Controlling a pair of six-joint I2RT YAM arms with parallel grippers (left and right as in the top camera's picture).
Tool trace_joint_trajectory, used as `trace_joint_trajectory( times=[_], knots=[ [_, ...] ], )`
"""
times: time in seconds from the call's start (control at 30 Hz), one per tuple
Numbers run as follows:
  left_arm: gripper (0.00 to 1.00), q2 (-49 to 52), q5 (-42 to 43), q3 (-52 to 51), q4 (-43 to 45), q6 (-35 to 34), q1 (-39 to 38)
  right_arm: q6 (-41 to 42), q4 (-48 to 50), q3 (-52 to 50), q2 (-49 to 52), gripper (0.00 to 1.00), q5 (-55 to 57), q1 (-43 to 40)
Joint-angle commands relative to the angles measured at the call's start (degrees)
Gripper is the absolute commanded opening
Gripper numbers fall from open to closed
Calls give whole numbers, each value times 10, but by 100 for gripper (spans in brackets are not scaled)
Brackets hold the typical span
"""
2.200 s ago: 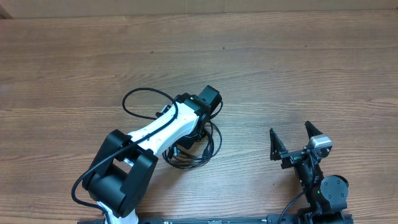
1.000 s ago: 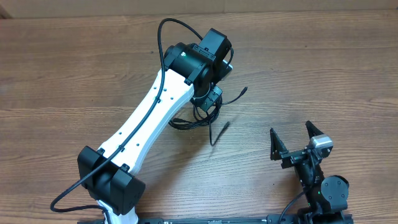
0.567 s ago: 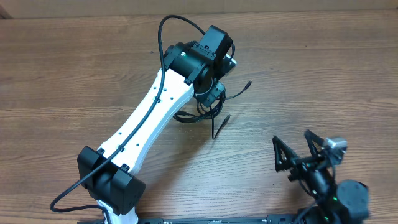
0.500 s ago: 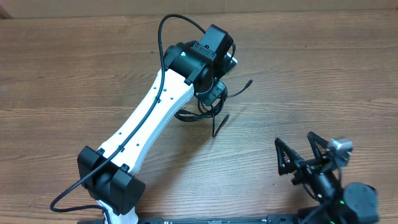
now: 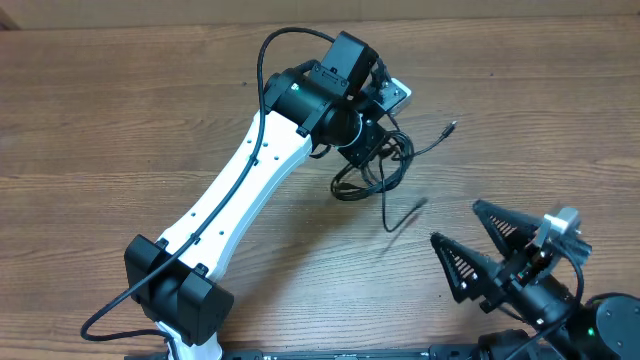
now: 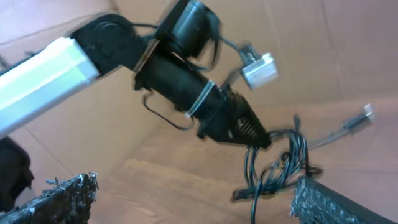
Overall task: Untangle cables
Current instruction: 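Reach the right gripper toward the hanging cables below the left gripper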
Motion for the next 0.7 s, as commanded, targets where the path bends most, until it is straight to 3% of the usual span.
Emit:
trace_joint_trajectory(
  times=[0.0,0.17,0.2,0.23,0.3,0.47,0.57,0.67],
  knots=[
    [4,-3,65,17,10,10,1,83,-47,4,20,99,74,-2],
    [4,-2,65,17,9,10,1,169,-91,1,97,85,80,-2],
    [4,-2,65,17,9,10,0,177,-90,1,111,80,79,-2],
    [4,-2,66,17,9,10,0,180,-88,1,140,66,78,-2],
    [4,-2,69,17,9,10,-3,208,-85,1,183,65,69,-2],
    [4,-2,69,17,11,7,-13,203,-27,1,279,56,-17,-2],
    [4,-2,69,17,14,-34,-17,162,-16,1,332,53,-30,-1],
    [4,-2,69,17,13,-50,-17,150,-11,1,375,33,-33,-1]
  ],
)
